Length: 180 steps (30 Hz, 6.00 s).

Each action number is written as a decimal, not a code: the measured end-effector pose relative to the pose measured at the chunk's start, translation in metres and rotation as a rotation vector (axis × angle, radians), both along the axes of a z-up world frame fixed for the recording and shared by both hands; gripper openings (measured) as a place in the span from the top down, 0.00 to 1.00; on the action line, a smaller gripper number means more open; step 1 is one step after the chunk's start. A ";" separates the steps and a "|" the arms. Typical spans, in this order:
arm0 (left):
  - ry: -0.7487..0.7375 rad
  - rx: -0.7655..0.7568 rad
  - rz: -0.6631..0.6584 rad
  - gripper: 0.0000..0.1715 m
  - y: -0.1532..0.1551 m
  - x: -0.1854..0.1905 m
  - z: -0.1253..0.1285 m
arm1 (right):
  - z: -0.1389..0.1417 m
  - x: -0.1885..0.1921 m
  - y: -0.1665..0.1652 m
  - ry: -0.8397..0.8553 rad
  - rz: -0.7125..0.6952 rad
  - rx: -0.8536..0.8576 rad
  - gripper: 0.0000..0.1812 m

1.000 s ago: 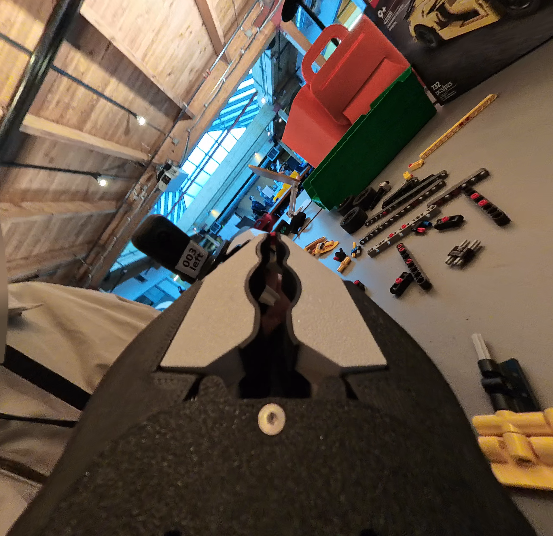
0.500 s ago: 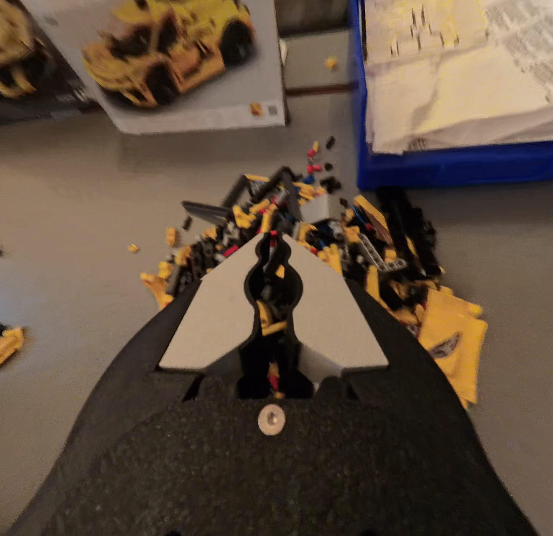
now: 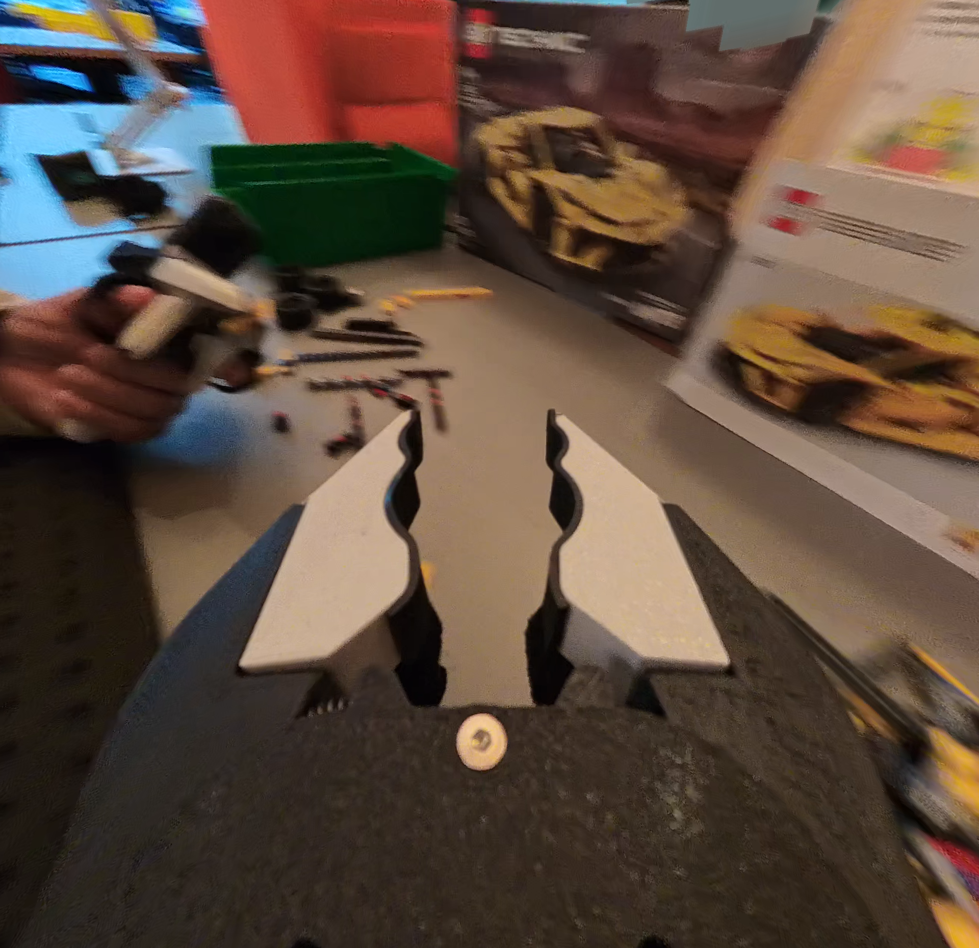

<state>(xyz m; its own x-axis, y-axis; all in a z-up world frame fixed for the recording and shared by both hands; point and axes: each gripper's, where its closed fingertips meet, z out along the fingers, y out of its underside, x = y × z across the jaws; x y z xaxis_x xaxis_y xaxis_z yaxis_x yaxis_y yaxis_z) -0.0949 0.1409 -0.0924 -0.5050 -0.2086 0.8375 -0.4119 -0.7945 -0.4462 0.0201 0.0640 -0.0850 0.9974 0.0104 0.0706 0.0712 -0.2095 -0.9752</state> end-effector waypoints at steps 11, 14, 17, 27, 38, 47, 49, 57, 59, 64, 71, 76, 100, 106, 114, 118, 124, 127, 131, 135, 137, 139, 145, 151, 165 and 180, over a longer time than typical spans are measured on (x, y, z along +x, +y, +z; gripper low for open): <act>-0.017 0.037 -0.052 0.96 -0.013 -0.004 0.000 | -0.028 -0.124 0.089 -0.274 0.065 0.076 0.86; -0.055 0.044 -0.089 0.96 -0.020 -0.008 0.006 | -0.020 -0.126 0.080 -0.290 0.090 0.099 0.87; -0.049 0.113 -0.054 0.95 -0.021 -0.005 0.002 | -0.020 -0.118 0.073 -0.244 0.067 0.107 0.87; -0.013 0.185 -0.003 0.99 -0.016 -0.001 -0.007 | -0.016 -0.113 0.064 -0.274 0.072 0.127 0.84; 0.021 0.311 0.012 0.93 -0.021 0.002 -0.014 | -0.010 -0.083 0.047 -0.378 0.027 0.104 0.86; 0.030 0.298 -0.050 0.85 -0.033 0.001 -0.017 | -0.066 0.187 -0.139 -0.093 -0.792 -0.342 0.86; 0.025 0.337 -0.074 0.85 -0.040 0.000 -0.019 | -0.074 0.194 -0.154 0.011 -0.820 -0.339 0.86; 0.045 0.285 -0.071 0.85 -0.035 0.002 -0.019 | -0.041 0.106 -0.073 -0.020 -0.433 -0.261 0.73; 0.043 0.270 -0.080 0.85 -0.035 0.001 -0.018 | -0.057 0.026 -0.025 0.046 -0.090 -0.309 0.64; 0.042 0.262 -0.072 0.86 -0.033 0.000 -0.018 | -0.133 -0.044 0.004 -0.125 0.142 -0.614 0.62; 0.080 0.265 -0.069 0.86 -0.033 0.003 -0.024 | -0.133 -0.044 0.013 -0.026 0.100 -0.549 0.82; 0.176 0.294 0.012 0.82 -0.020 0.014 -0.039 | -0.082 -0.058 0.040 -0.131 0.079 -0.287 0.83; -0.090 0.378 -0.102 0.96 -0.049 -0.012 -0.002 | -0.002 -0.131 0.042 0.755 0.498 0.077 0.84; -0.079 0.422 -0.086 0.96 -0.050 -0.010 -0.006 | -0.011 -0.128 0.044 0.828 0.506 0.019 0.97; -0.090 0.480 -0.061 0.96 -0.050 -0.009 -0.007 | -0.010 -0.126 0.042 0.924 0.560 0.001 0.97; -0.077 0.488 -0.066 0.96 -0.051 -0.009 -0.010 | -0.014 -0.123 0.041 0.904 0.556 -0.042 0.97; -0.084 0.494 -0.085 0.95 -0.055 -0.011 -0.010 | -0.014 -0.123 0.035 0.859 0.581 -0.079 0.97; -0.087 0.497 -0.091 0.96 -0.056 -0.011 -0.010 | -0.014 -0.123 0.033 0.845 0.586 -0.084 0.97; -0.085 0.484 -0.098 0.96 -0.055 -0.011 -0.010 | -0.015 -0.122 0.032 0.845 0.586 -0.086 0.97; -0.081 0.411 -0.103 0.96 -0.049 -0.012 -0.007 | -0.014 -0.123 0.032 0.926 0.622 -0.067 0.95; -0.076 0.381 -0.092 0.96 -0.043 -0.011 -0.005 | -0.014 -0.117 0.028 0.968 0.628 -0.056 0.90; -0.085 0.395 -0.107 0.96 -0.047 -0.013 -0.005 | -0.012 -0.118 0.025 0.952 0.633 -0.041 0.92; -0.083 0.424 -0.113 0.96 -0.051 -0.013 -0.007 | -0.018 -0.127 0.028 0.906 0.636 -0.081 0.96; -0.078 0.412 -0.164 0.90 -0.060 -0.014 -0.009 | -0.014 -0.122 0.028 0.984 0.633 -0.050 0.97; -0.088 0.478 -0.093 0.96 -0.055 -0.012 -0.010 | -0.013 -0.127 0.035 0.943 0.632 -0.042 0.97; -0.092 0.459 -0.089 0.96 -0.049 -0.012 -0.009 | -0.004 0.075 -0.084 0.928 0.105 0.089 0.97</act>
